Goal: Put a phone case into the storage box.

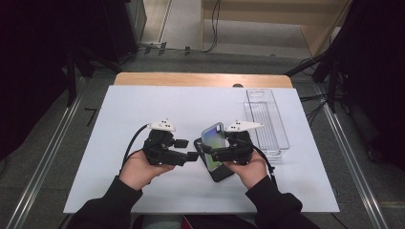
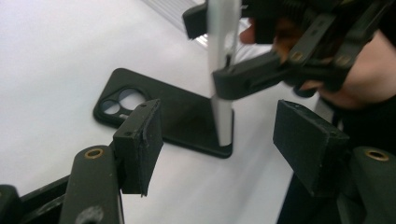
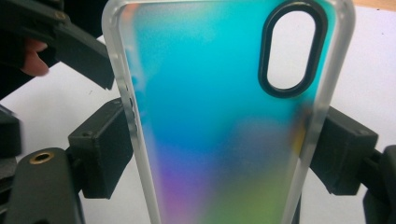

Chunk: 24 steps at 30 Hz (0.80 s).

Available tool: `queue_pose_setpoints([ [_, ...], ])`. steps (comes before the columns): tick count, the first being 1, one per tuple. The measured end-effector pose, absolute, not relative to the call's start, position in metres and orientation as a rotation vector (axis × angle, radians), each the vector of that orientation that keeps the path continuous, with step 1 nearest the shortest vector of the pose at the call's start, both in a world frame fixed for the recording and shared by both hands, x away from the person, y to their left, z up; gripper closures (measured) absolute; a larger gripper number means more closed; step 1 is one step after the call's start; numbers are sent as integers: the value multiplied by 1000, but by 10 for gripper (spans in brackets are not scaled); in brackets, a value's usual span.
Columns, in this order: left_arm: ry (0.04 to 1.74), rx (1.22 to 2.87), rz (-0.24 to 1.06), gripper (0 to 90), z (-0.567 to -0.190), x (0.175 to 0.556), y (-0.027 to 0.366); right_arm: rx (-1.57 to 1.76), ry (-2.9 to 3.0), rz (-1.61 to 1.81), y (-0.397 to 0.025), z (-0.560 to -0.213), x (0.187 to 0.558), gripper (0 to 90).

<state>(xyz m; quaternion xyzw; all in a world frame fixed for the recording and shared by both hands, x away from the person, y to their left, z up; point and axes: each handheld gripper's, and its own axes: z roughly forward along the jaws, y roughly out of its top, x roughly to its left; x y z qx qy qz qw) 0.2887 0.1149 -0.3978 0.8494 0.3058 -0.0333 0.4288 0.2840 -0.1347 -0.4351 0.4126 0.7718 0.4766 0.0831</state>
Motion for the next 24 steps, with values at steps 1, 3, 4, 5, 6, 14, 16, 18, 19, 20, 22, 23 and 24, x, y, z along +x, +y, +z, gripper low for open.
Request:
queue_pose_setpoints([
  [1, 753, 2126, -77, 329, -400, 288, 116, 1231, 2304, 1428, -136, -435, 284, 153],
  [3, 742, 2129, -66, 310, -404, 288, 117, 1226, 2304, 1429, -138, -434, 285, 153],
  [4, 735, 2131, -60, 310, -406, 288, 118, 1223, 2305, 1429, -138, -433, 285, 154],
  [5, 725, 2135, -59, 310, -408, 289, 119, 1218, 2308, 1429, -139, -433, 285, 153],
  [6, 721, 2136, -57, 310, -410, 288, 120, 1214, 2312, 1429, -140, -432, 285, 153],
  [14, 616, 2205, -13, 308, -426, 283, 134, 1204, 2316, 1443, -146, -429, 287, 153],
  [16, 613, 2211, -17, 308, -430, 282, 137, 1202, 2318, 1445, -148, -428, 287, 153],
  [18, 612, 2204, -28, 308, -435, 281, 142, 1202, 2320, 1449, -150, -428, 288, 154],
  [19, 617, 2205, -29, 308, -437, 281, 144, 1204, 2320, 1453, -151, -427, 289, 153],
  [20, 619, 2204, -33, 309, -438, 281, 146, 1203, 2319, 1457, -152, -427, 289, 153],
  [22, 619, 2191, -42, 308, -441, 281, 151, 1200, 2323, 1455, -153, -426, 290, 153],
  [23, 621, 2188, -46, 309, -442, 281, 154, 1199, 2324, 1461, -153, -426, 290, 154],
  [24, 624, 2184, -46, 309, -444, 280, 157, 1198, 2327, 1458, -154, -425, 290, 153],
])
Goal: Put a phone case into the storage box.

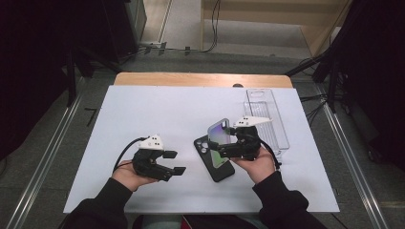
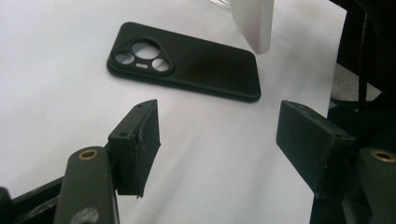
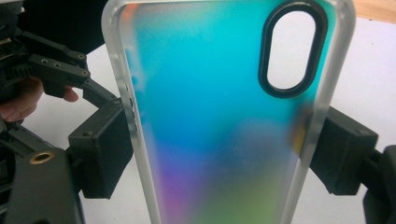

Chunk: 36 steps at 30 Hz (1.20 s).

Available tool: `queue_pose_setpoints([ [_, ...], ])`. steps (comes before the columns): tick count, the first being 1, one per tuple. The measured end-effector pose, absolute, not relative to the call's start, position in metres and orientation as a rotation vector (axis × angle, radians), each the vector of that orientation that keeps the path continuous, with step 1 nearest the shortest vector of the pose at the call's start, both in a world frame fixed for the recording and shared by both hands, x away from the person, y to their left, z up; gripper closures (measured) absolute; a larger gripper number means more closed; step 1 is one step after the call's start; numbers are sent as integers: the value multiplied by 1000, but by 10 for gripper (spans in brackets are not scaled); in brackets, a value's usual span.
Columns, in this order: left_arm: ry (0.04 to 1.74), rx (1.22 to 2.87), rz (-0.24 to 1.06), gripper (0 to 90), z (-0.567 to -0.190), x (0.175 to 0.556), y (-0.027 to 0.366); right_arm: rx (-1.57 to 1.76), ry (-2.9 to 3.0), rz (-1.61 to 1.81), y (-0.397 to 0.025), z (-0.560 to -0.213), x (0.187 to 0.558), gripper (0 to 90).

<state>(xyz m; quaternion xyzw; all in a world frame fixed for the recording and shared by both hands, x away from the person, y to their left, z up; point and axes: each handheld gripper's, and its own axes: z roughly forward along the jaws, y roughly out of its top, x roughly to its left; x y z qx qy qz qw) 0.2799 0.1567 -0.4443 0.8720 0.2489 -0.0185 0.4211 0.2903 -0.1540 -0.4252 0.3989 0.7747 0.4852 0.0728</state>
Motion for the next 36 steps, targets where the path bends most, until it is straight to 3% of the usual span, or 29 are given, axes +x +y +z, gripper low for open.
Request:
queue_pose_setpoints([
  [18, 685, 2198, -27, 309, -459, 266, 189, 1238, 2304, 1470, -170, -419, 295, 153],
  [36, 788, 2166, -2, 308, -460, 261, 193, 1295, 2226, 1464, -190, -407, 303, 153],
])
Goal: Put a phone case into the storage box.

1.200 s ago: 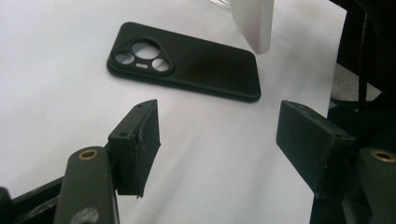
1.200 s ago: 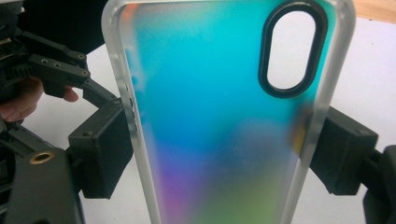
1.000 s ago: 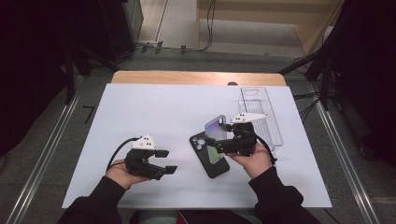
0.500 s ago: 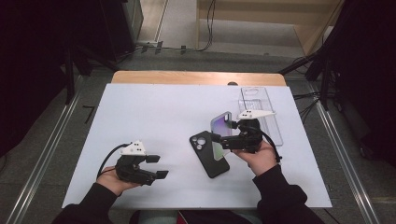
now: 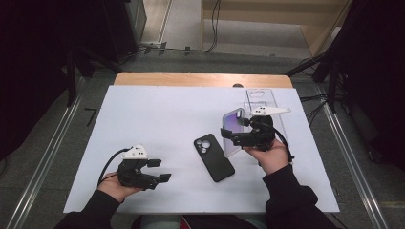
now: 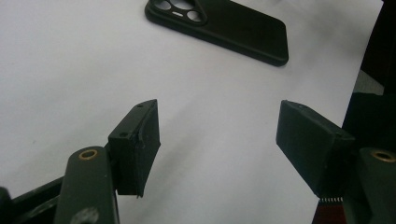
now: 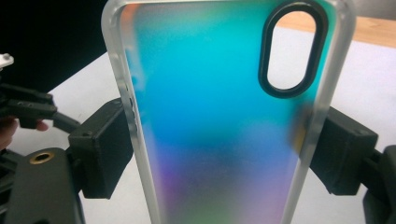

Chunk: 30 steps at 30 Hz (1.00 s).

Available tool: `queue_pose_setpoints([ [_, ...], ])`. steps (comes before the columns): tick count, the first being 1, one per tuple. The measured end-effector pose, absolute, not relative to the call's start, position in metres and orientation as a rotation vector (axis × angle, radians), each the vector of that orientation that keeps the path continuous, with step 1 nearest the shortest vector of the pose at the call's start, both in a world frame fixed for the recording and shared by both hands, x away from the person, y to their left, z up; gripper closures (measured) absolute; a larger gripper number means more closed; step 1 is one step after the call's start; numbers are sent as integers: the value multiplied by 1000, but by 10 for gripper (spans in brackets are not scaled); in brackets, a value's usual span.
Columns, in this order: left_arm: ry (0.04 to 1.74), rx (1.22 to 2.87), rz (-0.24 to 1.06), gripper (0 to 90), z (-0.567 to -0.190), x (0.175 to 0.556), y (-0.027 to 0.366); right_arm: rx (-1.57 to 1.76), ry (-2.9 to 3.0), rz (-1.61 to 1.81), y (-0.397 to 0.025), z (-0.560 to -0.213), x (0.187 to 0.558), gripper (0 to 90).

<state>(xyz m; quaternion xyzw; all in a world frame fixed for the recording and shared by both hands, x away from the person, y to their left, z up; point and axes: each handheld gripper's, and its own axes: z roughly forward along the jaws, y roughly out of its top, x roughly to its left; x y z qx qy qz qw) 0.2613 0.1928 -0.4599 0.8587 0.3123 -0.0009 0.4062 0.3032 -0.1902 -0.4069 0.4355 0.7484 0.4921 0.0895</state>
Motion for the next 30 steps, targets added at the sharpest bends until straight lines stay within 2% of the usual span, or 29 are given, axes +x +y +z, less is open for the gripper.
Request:
queue_pose_setpoints([
  [30, 887, 2124, -26, 309, -458, 259, 205, 1427, 2000, 1444, -259, -382, 325, 154],
])
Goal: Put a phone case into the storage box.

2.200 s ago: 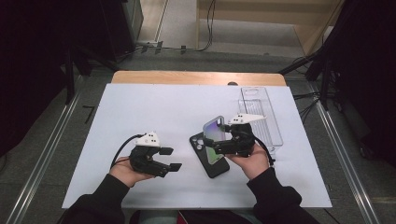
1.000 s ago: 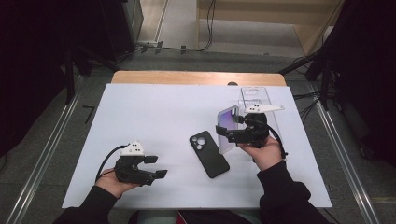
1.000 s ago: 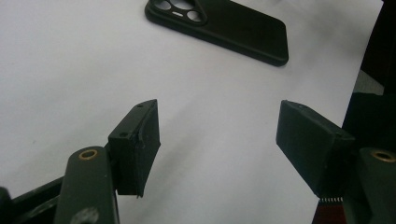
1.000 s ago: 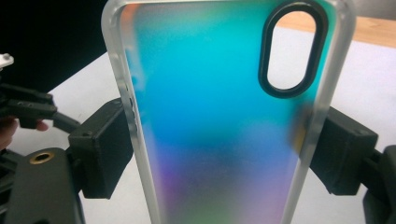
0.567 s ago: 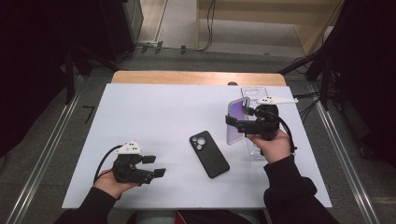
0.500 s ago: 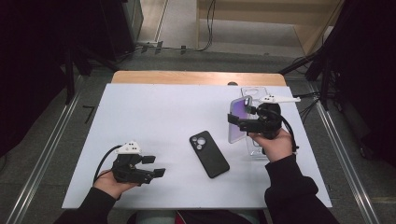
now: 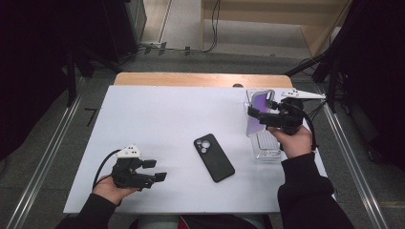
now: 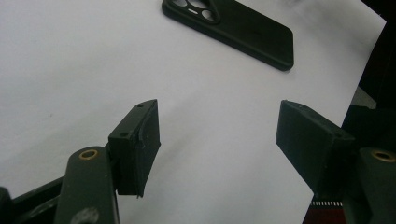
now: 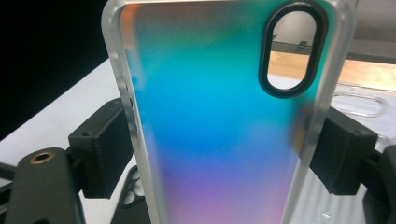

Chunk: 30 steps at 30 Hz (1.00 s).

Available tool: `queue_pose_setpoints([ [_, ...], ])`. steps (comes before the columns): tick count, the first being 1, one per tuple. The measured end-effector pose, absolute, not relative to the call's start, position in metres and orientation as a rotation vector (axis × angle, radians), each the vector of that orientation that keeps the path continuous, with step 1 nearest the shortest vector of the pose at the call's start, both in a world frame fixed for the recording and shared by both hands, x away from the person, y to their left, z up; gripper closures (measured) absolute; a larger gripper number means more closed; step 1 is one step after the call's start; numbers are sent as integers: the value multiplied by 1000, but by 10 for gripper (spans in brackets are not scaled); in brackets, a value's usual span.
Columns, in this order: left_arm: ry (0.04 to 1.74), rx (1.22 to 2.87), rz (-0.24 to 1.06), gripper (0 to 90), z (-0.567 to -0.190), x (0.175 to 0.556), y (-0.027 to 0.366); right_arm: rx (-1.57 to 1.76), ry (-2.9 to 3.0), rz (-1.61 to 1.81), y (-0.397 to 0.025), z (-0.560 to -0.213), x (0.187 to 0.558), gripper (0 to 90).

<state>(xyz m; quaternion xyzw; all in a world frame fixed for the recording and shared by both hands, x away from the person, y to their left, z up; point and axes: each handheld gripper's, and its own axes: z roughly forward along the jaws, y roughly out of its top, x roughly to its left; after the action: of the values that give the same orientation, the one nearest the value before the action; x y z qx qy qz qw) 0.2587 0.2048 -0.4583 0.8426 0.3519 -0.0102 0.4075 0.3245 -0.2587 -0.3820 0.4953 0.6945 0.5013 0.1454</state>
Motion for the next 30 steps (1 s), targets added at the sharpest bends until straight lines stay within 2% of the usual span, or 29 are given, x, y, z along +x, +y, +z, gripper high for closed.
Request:
queue_pose_setpoints([
  [14, 892, 2122, -28, 310, -459, 258, 205, 1485, 1919, 1328, -273, -382, 335, 154],
  [30, 919, 2094, -17, 310, -458, 258, 211, 1535, 1887, 1244, -282, -387, 372, 153],
])
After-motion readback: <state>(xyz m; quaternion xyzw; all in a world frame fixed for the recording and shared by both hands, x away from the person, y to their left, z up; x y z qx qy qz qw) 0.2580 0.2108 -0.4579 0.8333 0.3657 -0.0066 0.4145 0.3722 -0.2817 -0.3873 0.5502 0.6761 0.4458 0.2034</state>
